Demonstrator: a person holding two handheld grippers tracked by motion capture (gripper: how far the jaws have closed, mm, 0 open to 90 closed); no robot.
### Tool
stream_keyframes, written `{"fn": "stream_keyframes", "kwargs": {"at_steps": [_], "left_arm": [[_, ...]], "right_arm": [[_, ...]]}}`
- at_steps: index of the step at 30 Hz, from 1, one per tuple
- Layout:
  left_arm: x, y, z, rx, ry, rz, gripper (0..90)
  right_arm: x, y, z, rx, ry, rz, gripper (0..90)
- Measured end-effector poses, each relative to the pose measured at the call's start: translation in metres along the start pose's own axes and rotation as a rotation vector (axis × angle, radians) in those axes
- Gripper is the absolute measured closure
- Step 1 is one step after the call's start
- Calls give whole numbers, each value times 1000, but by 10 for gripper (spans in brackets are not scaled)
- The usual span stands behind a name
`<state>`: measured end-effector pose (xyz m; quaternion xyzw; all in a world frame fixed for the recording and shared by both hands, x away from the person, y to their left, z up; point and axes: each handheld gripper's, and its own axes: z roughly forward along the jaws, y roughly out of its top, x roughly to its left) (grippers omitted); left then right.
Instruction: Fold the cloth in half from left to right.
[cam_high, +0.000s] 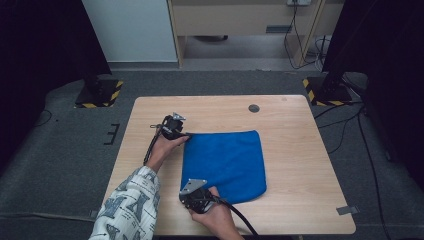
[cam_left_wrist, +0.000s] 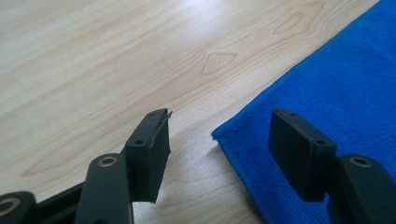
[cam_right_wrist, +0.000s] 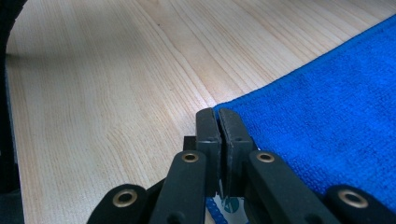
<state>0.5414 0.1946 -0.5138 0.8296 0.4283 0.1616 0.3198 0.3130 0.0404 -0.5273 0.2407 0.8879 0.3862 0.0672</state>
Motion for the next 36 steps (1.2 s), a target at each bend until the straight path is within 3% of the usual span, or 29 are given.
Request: {"fn": "stream_keyframes", "kwargs": {"at_steps": [6,8,10,13,18,25,36], "left_arm": [[3,-4,8,31,-1,-13,432],[3,-5,8,17,-10,-29,457],[4,-5,8,2,-35,-48,549],[-1,-3,9,4,-42,-31,682],[-3,-2,9,-5,-74,-80,877],[3,6,-10,-67,-52,-97,887],[13,7,-27,-70,-28,-100,887]], "right_arm": [[0,0,0,2,2,3,880],[0,0,0,3,1,3,880],[0,0,0,1,0,-2,880],[0,0,0,5,-2,-3,881],[1,2,-1,-2,-13,-8,882],[0,10,-5,-39,-29,-8,882],[4,29,-7,-95,-32,-21,882]]}}
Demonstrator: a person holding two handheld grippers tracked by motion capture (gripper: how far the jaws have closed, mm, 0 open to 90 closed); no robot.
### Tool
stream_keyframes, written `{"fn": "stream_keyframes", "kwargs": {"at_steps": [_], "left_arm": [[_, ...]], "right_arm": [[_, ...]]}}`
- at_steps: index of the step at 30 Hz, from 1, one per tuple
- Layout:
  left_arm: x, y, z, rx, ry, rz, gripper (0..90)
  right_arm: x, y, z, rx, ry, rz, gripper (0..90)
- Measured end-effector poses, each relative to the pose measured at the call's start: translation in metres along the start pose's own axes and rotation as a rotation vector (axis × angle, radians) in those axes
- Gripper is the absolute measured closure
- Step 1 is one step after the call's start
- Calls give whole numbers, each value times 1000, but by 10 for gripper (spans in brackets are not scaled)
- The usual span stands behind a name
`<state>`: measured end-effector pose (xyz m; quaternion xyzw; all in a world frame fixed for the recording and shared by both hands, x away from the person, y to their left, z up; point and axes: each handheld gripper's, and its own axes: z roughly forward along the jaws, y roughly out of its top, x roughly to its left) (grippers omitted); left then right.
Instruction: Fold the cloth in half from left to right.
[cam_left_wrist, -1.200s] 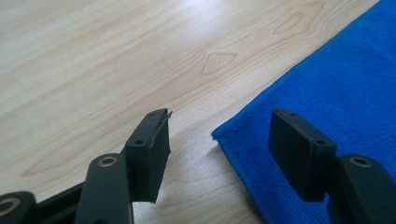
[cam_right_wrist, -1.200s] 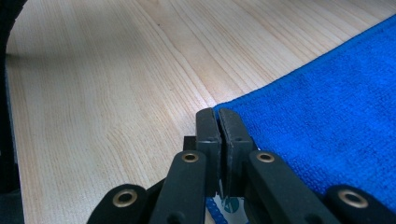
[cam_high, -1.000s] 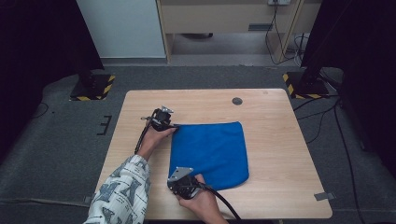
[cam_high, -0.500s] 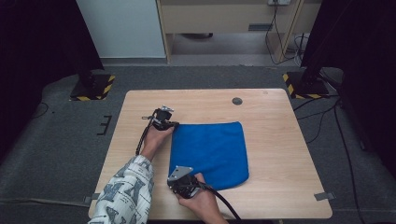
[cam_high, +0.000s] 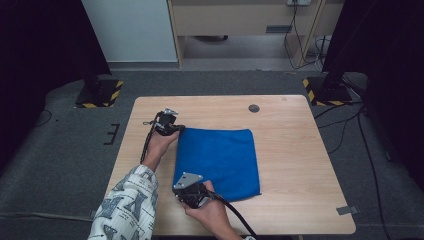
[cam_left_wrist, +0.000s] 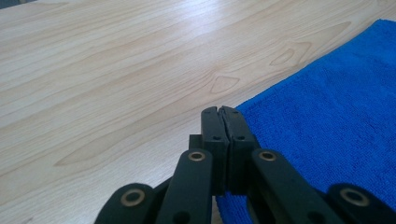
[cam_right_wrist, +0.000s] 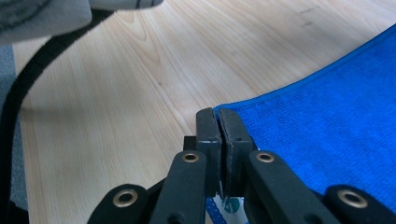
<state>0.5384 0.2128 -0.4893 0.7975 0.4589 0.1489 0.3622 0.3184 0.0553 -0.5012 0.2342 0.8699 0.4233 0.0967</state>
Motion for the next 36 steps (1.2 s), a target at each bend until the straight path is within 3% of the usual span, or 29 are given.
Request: {"fn": "stream_keyframes", "kwargs": {"at_steps": [3,7,13,15,23,36], "left_arm": [[2,0,-2,0,2,-9,887],[2,1,-3,20,0,6,887],[-1,12,-10,13,-1,35,887],[-3,15,-13,-6,-5,27,887],[-1,20,-24,8,2,33,888],[12,21,-39,22,17,25,887]], "right_arm": [[0,5,0,-7,-4,-3,882],[-1,9,-2,-15,-13,-1,882],[0,11,-5,-22,-30,-10,883],[1,11,-7,-29,-36,-8,882],[6,19,-15,-47,-52,-25,883],[12,31,-15,-70,-62,-30,883]]}}
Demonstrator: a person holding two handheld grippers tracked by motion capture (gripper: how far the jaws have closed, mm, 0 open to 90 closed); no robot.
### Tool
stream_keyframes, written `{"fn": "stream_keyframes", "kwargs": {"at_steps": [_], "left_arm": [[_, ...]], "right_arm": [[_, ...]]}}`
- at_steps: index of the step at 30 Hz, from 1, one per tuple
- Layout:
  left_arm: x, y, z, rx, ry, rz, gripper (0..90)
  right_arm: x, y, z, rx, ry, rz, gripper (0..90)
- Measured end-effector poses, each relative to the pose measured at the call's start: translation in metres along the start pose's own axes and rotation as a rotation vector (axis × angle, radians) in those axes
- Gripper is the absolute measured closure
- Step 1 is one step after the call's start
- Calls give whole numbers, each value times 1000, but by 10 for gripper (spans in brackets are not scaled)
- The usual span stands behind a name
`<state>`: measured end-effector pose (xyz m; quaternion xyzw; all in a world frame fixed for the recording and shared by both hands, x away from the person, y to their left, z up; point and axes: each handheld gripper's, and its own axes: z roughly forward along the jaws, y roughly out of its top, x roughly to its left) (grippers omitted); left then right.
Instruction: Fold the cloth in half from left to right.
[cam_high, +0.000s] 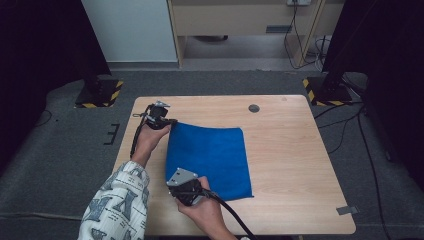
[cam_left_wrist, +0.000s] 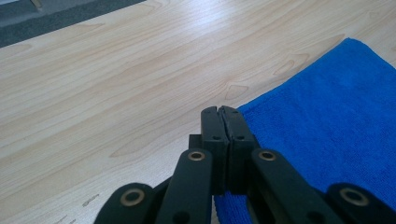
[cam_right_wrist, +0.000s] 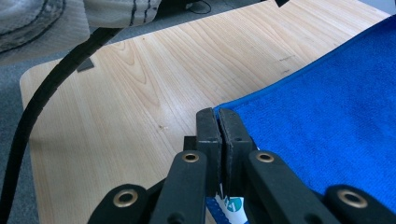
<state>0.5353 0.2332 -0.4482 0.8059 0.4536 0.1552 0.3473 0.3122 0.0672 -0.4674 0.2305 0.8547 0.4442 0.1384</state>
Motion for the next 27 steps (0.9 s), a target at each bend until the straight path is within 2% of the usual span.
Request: {"fn": "stream_keyframes", "kwargs": {"at_steps": [14,21,27], "left_arm": [[11,-4,-6,-6,2,-27,886],[4,2,-7,-18,-13,-31,886],[-6,7,2,-19,-34,-45,886]], "right_arm": [[12,14,8,-16,16,-10,883],[9,11,0,-28,22,-4,882],[1,3,-9,-30,22,19,882]]}}
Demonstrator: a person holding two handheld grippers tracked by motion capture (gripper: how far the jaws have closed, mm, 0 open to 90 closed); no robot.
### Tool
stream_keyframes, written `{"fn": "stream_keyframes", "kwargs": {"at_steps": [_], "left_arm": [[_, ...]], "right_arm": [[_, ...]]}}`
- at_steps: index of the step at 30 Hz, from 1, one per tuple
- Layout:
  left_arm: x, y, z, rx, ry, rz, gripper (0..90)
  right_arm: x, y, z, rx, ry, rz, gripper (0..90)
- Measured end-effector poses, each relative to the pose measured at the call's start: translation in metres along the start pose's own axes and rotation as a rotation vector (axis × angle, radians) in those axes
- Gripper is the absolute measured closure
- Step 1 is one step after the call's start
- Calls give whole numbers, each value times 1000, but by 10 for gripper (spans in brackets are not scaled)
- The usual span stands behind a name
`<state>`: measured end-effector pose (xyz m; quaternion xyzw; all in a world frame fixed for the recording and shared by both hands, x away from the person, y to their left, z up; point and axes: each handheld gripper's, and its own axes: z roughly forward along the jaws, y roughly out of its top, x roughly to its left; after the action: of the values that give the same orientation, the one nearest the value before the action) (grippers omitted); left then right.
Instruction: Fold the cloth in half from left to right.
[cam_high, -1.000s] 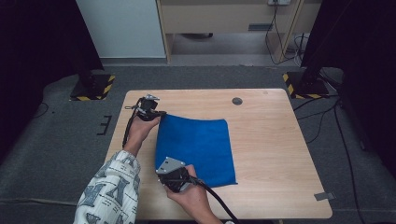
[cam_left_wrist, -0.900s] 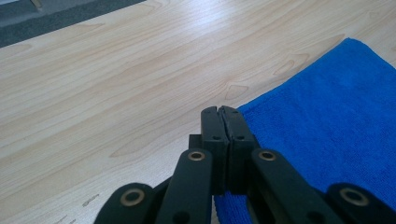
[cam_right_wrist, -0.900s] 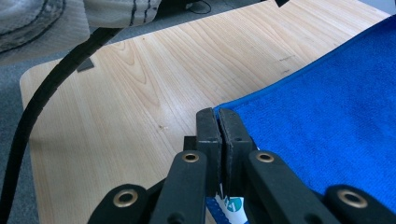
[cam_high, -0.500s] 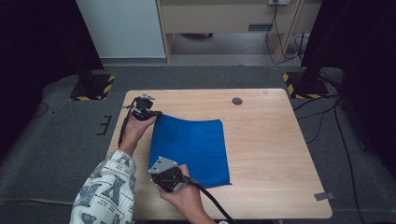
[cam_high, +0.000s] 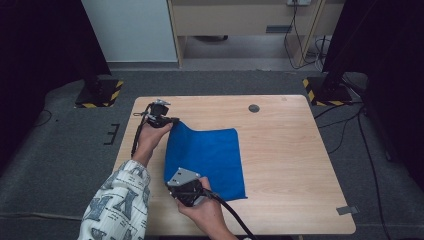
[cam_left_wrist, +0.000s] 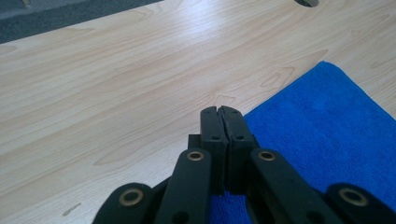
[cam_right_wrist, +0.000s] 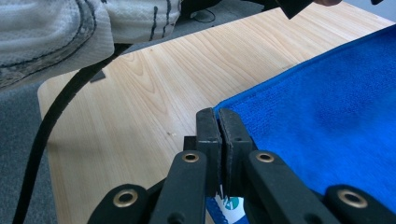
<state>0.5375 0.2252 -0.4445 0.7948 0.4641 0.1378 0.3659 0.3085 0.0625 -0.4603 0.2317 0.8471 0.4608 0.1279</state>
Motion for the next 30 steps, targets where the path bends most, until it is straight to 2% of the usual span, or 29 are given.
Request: {"fn": "stream_keyframes", "kwargs": {"at_steps": [9,12,14,23,27,30], "left_arm": [[-15,5,11,-29,-30,-26,886],[-21,7,13,-40,-29,-18,886],[-26,10,14,-49,-45,-23,886],[-51,25,23,-55,-52,22,885],[-62,28,32,-51,-64,23,885],[-68,29,38,-46,-72,7,885]], "right_arm": [[-12,-11,-14,-15,-12,18,882],[-17,-17,-20,-18,-21,29,883],[-19,-21,-24,-19,-28,36,883],[-30,-39,-43,-21,-51,66,881],[-33,-46,-53,-31,-58,72,881],[-35,-52,-60,-30,-68,79,881]]}}
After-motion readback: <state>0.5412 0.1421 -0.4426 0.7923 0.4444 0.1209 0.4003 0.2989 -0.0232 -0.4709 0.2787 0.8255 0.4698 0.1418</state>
